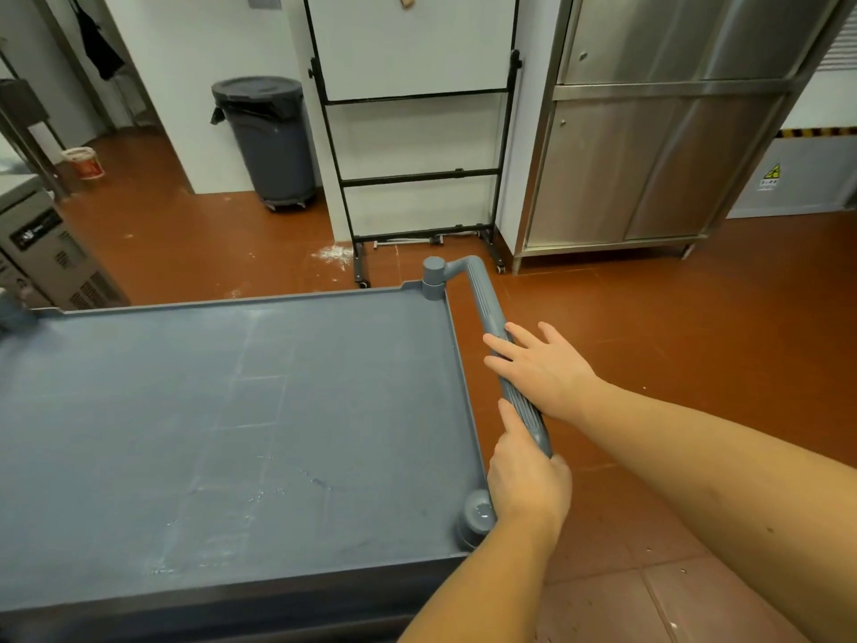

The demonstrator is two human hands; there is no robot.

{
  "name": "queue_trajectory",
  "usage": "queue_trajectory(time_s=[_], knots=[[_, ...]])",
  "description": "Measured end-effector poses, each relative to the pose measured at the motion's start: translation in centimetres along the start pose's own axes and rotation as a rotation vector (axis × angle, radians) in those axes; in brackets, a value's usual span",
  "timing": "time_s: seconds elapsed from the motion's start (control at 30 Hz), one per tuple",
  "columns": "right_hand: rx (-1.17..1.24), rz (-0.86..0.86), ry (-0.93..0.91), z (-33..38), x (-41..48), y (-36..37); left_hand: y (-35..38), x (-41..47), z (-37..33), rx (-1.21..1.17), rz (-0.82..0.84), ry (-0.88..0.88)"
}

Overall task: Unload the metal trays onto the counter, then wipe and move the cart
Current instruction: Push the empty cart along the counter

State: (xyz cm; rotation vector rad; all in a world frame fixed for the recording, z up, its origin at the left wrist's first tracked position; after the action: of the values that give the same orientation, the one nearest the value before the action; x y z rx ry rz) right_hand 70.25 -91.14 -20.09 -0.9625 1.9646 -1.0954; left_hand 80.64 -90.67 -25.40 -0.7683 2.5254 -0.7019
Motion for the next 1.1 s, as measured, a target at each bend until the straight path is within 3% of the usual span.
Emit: queue_trajectory(time_s=[0.6, 1.1], knots=[[0.014, 0.096, 0.191, 4.1, -11.3, 0.3, 1.3, -9.6, 2.1, 0.037, 0.197, 0.126], [0.062, 0.004, 0.231, 17.4, -21.6, -3.0, -5.6, -23.1, 10.4, 0.085, 0.173, 0.230]])
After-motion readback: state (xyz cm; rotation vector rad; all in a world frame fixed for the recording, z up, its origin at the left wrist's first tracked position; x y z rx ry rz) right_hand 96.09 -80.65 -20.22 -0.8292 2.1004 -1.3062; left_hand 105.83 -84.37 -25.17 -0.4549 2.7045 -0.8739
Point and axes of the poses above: each hand's wrist, its own x-axis towards the middle knuckle, its own y-axis out of the palm, z = x × y, the point moved 5 cm from there along x, towards the middle knuckle
